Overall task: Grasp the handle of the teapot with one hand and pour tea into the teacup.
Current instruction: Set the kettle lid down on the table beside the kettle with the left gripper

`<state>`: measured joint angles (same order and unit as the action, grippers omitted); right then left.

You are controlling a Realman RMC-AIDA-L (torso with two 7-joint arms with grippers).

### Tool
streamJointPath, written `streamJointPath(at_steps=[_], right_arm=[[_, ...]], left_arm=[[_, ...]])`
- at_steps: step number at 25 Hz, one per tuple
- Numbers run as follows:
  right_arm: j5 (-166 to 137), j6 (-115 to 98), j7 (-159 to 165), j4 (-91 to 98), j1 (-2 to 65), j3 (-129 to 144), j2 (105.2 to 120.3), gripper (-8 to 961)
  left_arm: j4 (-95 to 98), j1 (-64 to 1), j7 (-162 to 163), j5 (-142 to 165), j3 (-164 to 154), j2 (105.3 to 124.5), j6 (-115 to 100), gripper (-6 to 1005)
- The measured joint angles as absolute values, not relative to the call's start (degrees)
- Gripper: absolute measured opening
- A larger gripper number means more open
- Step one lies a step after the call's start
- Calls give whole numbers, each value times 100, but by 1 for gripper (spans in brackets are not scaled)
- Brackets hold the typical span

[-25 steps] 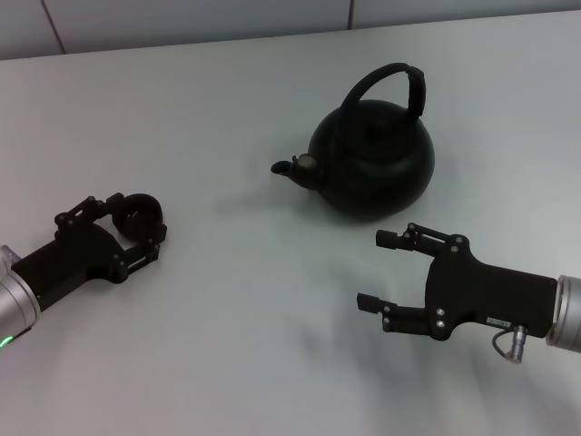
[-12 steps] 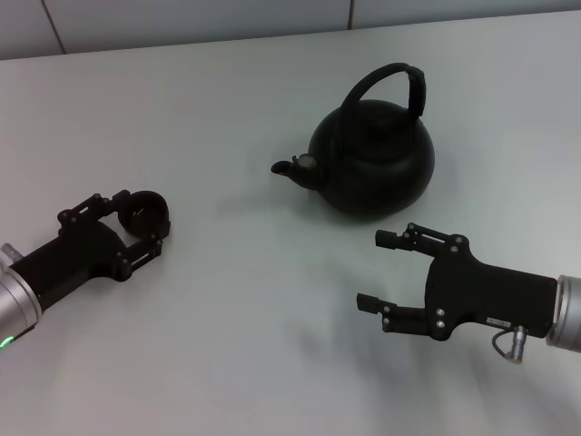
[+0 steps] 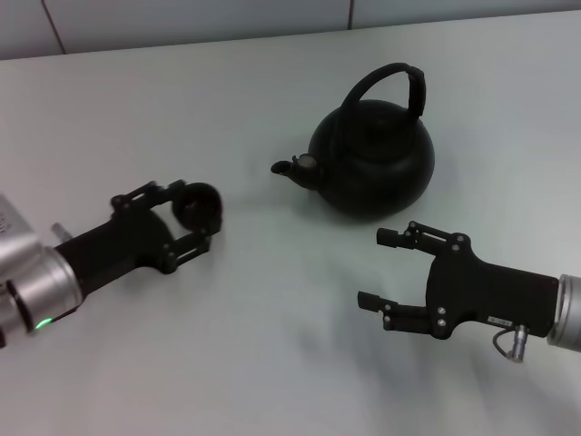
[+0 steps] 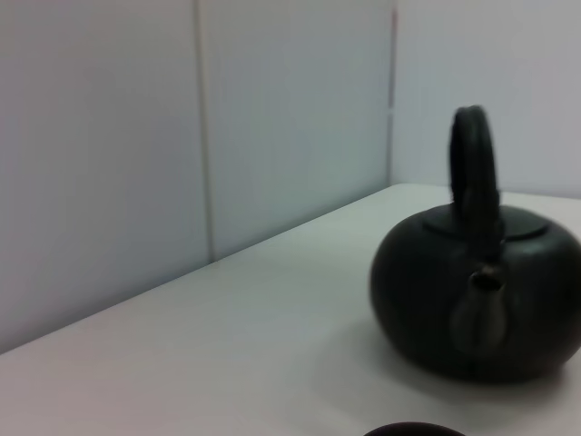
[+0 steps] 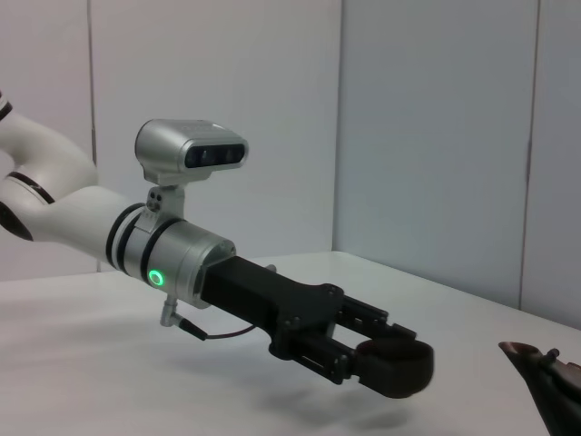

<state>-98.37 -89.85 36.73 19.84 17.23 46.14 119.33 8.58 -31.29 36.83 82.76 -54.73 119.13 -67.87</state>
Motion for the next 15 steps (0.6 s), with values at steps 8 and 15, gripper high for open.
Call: streamJointPath(at_steps=[8,15], right_arm=[[-9822,-9037,3673,1977,1663,4614,11934,808],[-9817,-9064,3673,1977,1636,4614,11934,807]], left_arm=[[632,-3441,3683,8283,-5505,11917,-6801,679],[596,-3457,3638,8317,-5543,11917,-6718,680]])
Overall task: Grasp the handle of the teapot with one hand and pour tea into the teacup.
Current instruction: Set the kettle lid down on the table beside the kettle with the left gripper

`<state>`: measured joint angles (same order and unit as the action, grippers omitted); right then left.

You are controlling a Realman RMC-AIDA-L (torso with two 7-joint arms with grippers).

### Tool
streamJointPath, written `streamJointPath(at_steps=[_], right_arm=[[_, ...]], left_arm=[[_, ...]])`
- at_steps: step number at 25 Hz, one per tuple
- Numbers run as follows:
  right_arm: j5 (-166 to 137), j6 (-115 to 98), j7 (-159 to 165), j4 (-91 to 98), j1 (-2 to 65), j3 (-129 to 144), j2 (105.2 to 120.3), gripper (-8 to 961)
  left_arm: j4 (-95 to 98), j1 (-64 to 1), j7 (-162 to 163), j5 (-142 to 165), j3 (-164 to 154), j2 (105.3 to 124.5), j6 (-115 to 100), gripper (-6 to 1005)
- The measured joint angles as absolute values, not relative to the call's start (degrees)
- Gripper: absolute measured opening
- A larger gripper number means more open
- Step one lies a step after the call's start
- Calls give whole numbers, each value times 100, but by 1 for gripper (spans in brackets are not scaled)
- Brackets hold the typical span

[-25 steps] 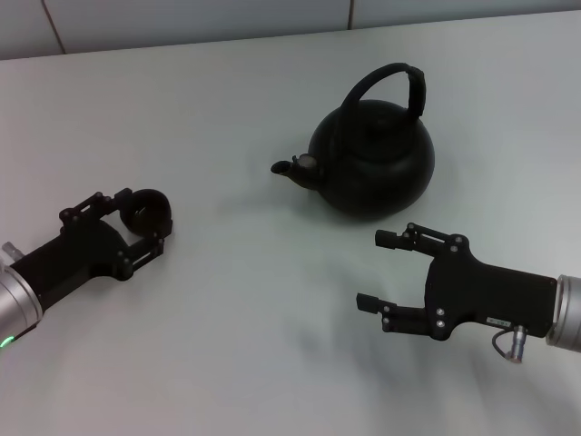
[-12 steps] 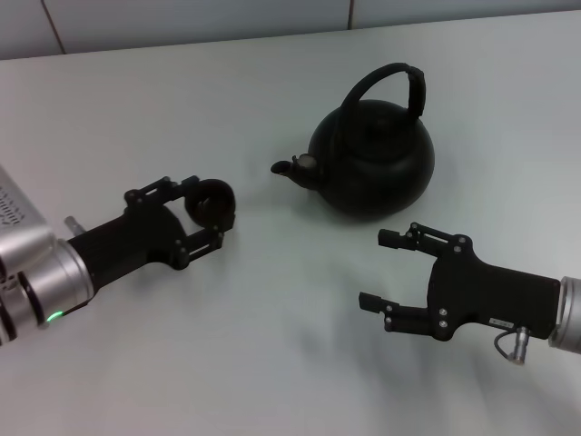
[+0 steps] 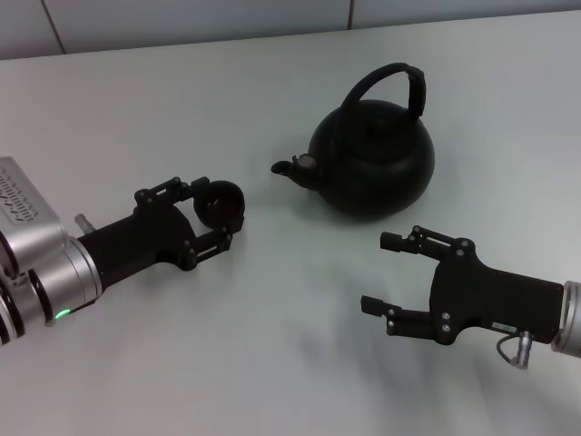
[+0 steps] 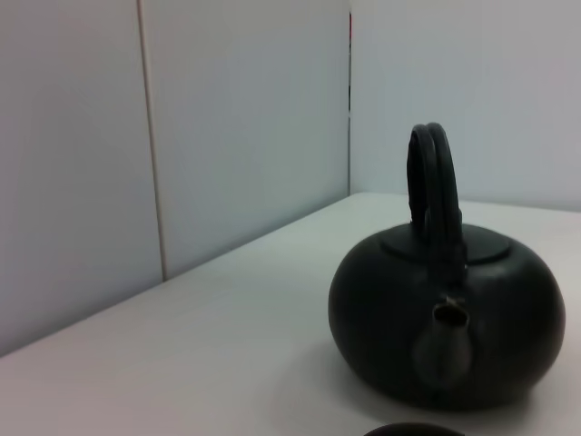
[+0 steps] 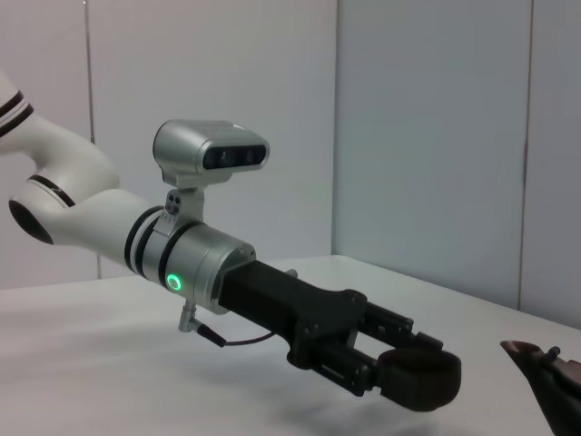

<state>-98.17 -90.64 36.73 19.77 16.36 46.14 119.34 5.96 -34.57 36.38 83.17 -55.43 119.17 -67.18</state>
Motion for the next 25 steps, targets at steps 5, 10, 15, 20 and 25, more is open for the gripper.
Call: streamJointPath(at_steps=[5,10,15,20,25], right_arm=[[-9816,-9064,3673,1978,1634,4614,11934,806],[-9816,-9064,3673,1978,1634,4614,11934,801],[-9816,-9063,3673,1974,1635,4614,11934,796],[-9816,-9061,3673,1935,1651,4614,11934,791],[-9816,-9061,3673,1933,1652,4614,11934,786]], left_arm=[[589,-3462,3621,8322,-5781,11917,-6490,679],[588,-3463,3615,8323,-5837,11916,-6417,679],[589,-3466,3575,8323,-5866,11916,-6391,680],[552,-3488,3559,8297,-5869,11916,-6314,719],[527,-3512,3553,8280,-5875,11916,-6285,768]])
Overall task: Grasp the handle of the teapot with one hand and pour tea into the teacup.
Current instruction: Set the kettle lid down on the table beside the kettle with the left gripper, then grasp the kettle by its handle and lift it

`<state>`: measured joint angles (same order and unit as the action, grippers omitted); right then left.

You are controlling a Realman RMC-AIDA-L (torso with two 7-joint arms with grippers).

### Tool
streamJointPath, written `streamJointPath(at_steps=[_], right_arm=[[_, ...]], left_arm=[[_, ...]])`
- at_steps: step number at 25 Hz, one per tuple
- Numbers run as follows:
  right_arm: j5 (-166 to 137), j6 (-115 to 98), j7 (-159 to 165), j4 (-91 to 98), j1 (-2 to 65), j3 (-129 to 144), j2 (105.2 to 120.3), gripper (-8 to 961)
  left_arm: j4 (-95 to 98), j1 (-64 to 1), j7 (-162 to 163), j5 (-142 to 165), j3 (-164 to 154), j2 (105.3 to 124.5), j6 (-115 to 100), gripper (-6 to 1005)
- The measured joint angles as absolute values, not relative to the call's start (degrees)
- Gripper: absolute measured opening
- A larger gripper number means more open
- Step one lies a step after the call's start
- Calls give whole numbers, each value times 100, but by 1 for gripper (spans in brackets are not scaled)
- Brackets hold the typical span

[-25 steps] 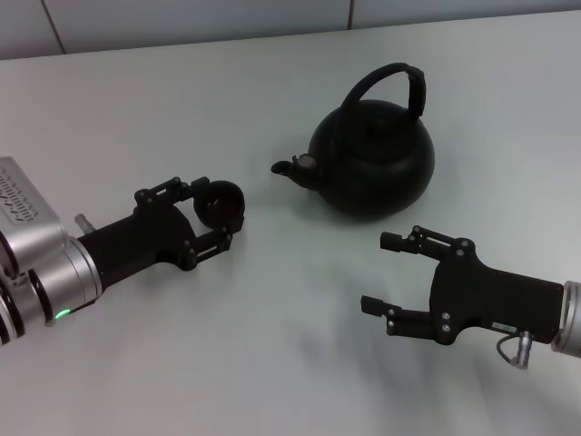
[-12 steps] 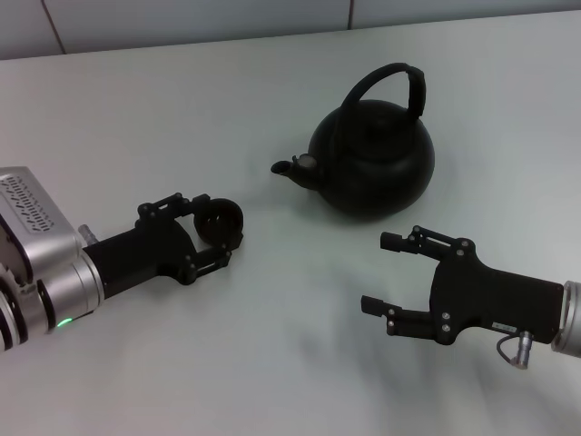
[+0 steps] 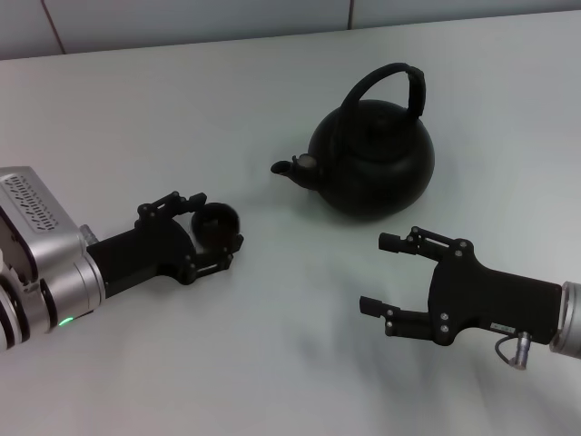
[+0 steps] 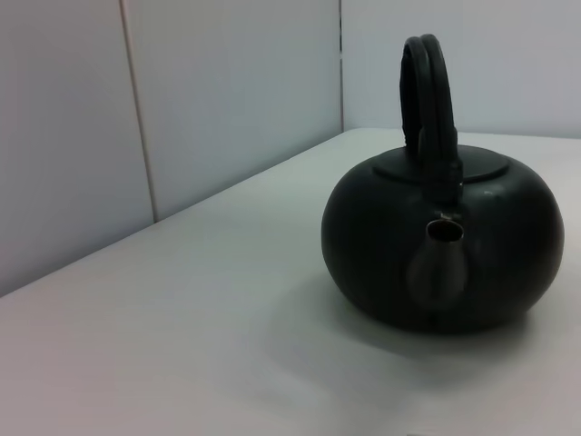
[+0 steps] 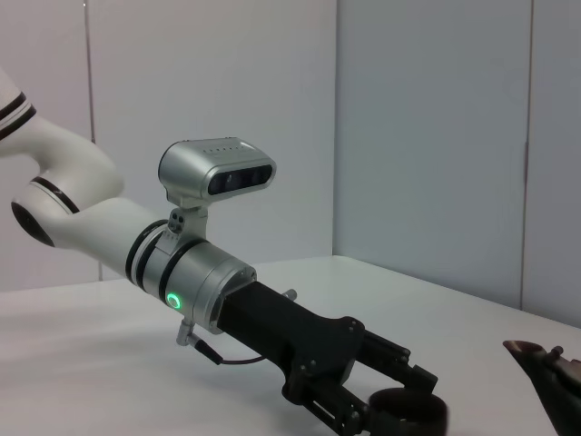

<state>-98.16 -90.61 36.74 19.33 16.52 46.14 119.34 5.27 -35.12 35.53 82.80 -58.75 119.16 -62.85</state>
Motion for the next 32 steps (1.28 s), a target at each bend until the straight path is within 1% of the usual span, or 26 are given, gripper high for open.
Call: streamJointPath(at_steps=[4,10,14,15,18,20,21,25,29,32], right_arm=[[-9817,-9061,3673,1933,1652,4614,11934,782],[-9817,-9060,3673,1934,1662,4614,11934,776],[-9817,-9061,3674,1934,1687,4615,11931,772],[-9817,-9060,3674,1935,1689,4614,11928,771],[-9817,-9049,3674,1944,1711,4614,11926,768],[-9817,-9041,3674,1943,1725,4614,11925,766],[-9817,-9040,3674,1942,1729,4614,11925,765],[-9817,-9051,3674,1945,1731,4614,11925,761],[-9817,-9055,3674,1945,1731,4613,11917,757],[-9817,-9057,3674,1941,1731,4614,11916,754]], left_arm=[[527,-3515,3554,8278,-5867,11916,-6309,807],[722,-3326,3552,8242,-5656,11911,-6732,807],[1378,-2841,3785,8240,-5588,11861,-7392,808],[1378,-2841,3785,8240,-5588,11861,-7392,808],[2142,-2176,4246,8277,-5591,11781,-8125,808],[2142,-2176,4246,8277,-5591,11781,-8125,808],[2620,-1626,4555,8285,-5586,11645,-8706,808],[2661,-1128,4715,8293,-5220,11348,-9470,807],[2658,-1023,4687,8315,-5085,11295,-9680,807],[2674,-1015,4678,8349,-5109,11292,-9709,808]])
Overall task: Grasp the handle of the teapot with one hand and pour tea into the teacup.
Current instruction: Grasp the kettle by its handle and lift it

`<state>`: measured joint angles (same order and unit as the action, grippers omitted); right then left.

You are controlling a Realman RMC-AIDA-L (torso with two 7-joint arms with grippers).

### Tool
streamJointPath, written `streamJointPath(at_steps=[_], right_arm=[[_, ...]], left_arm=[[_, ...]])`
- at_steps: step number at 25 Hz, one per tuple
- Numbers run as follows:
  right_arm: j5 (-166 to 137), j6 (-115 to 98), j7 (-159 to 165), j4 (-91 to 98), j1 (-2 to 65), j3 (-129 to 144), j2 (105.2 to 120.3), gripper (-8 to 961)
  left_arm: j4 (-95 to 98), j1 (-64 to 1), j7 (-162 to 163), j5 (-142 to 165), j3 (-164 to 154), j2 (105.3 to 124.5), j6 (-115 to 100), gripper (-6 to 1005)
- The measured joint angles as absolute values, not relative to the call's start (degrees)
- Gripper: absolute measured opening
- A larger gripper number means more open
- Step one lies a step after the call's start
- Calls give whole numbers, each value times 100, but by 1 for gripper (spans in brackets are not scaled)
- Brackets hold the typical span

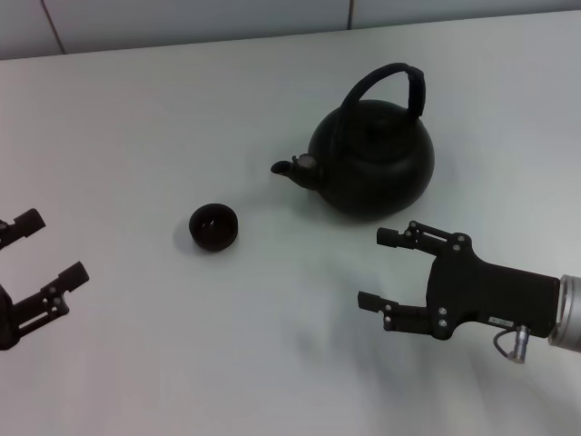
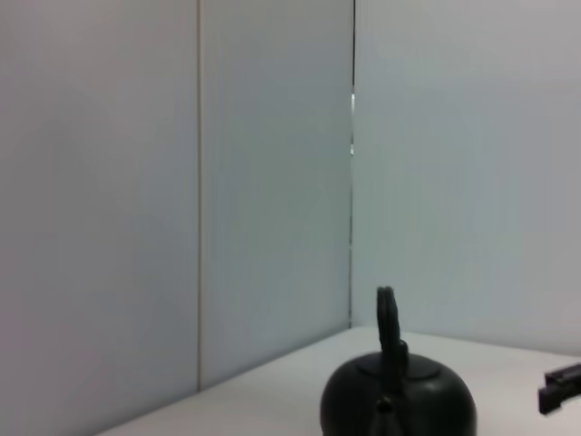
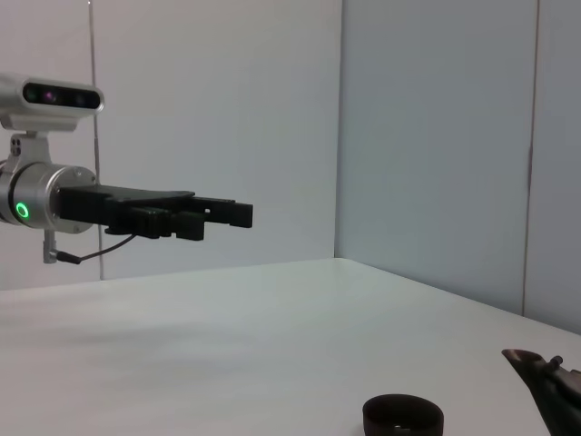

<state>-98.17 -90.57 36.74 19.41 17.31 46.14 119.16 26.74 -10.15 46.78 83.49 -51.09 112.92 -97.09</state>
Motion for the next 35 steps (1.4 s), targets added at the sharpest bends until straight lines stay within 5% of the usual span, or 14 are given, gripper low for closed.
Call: streamJointPath(at_steps=[20,35], right_arm=[[-9476,-9201,3522,1785,1594,4573,11937,734],[-5783,-9333,601,-1758,1817,3610,11985,719]], left_arm=[[2671,-1043,4240,9275,-5080,11410,-9040,807],[2671,-1094,4289,9251,-5002,11432,-9065,807]])
